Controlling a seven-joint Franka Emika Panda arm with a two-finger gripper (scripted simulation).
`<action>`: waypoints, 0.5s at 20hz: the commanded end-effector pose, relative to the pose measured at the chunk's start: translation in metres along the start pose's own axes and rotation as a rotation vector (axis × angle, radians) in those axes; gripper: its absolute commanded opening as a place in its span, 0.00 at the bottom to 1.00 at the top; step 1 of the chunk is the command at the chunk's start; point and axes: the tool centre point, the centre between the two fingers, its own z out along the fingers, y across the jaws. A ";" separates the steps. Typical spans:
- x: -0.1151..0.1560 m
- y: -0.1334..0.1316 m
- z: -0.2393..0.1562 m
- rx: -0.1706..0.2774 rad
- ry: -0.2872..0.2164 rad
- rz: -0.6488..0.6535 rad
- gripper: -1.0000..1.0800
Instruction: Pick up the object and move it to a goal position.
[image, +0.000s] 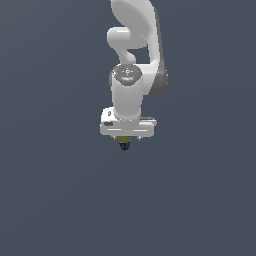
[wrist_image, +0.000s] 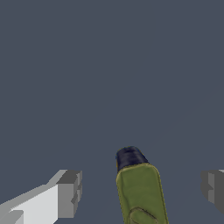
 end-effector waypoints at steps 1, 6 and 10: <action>0.000 0.000 0.000 0.000 0.000 0.000 0.96; 0.003 0.006 -0.004 0.004 0.009 -0.002 0.96; 0.007 0.014 -0.011 0.010 0.021 -0.003 0.96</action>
